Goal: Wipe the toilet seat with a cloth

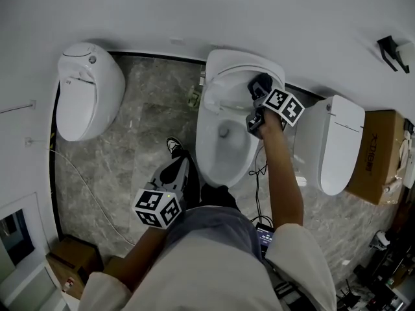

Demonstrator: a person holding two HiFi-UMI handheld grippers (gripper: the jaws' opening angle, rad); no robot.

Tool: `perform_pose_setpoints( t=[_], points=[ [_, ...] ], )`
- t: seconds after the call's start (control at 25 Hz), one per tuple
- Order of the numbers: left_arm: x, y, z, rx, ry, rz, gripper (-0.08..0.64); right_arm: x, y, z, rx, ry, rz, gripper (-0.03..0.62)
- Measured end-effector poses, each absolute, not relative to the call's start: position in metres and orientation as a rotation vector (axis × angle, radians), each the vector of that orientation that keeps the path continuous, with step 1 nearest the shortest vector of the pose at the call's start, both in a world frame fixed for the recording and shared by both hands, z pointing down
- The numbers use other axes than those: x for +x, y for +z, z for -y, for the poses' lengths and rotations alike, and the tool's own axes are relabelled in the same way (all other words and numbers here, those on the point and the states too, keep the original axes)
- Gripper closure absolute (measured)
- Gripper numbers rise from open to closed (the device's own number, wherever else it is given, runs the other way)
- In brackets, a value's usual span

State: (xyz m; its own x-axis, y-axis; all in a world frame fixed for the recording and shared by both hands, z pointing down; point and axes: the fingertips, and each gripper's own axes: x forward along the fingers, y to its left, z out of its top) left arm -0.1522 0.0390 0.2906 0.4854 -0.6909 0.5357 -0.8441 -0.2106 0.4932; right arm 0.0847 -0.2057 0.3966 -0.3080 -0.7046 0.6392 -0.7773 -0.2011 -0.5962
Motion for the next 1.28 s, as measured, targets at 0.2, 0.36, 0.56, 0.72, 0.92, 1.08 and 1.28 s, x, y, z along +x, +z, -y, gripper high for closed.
perform_pose_setpoints(
  t=[0.2,0.36,0.56,0.72,0.92,1.08,1.28],
  points=[
    [-0.153,0.294,-0.039,1.957,0.254,1.261,0.551,0.070,0.401,0.207,1.769,1.554,1.961,0.497],
    [-0.155,0.295,-0.037,1.956,0.256,1.259,0.550,0.063,0.401,0.209,1.754,1.552,1.981,0.498],
    [-0.158,0.296,-0.037,1.950,0.267,1.255,0.550,0.044,0.407,0.209,1.693,1.579,2.012,0.495],
    [-0.162,0.299,-0.037,1.946,0.281,1.261,0.551,0.030,0.417,0.208,1.652,1.575,2.023,0.492],
    [-0.167,0.303,-0.036,1.927,0.289,1.263,0.550,0.014,0.432,0.204,1.583,1.566,2.023,0.492],
    [-0.173,0.305,-0.033,1.920,0.299,1.269,0.550,0.003,0.450,0.197,1.556,1.569,2.001,0.492],
    [-0.182,0.308,-0.026,1.912,0.313,1.279,0.551,-0.008,0.480,0.181,1.534,1.604,1.942,0.491]
  ],
)
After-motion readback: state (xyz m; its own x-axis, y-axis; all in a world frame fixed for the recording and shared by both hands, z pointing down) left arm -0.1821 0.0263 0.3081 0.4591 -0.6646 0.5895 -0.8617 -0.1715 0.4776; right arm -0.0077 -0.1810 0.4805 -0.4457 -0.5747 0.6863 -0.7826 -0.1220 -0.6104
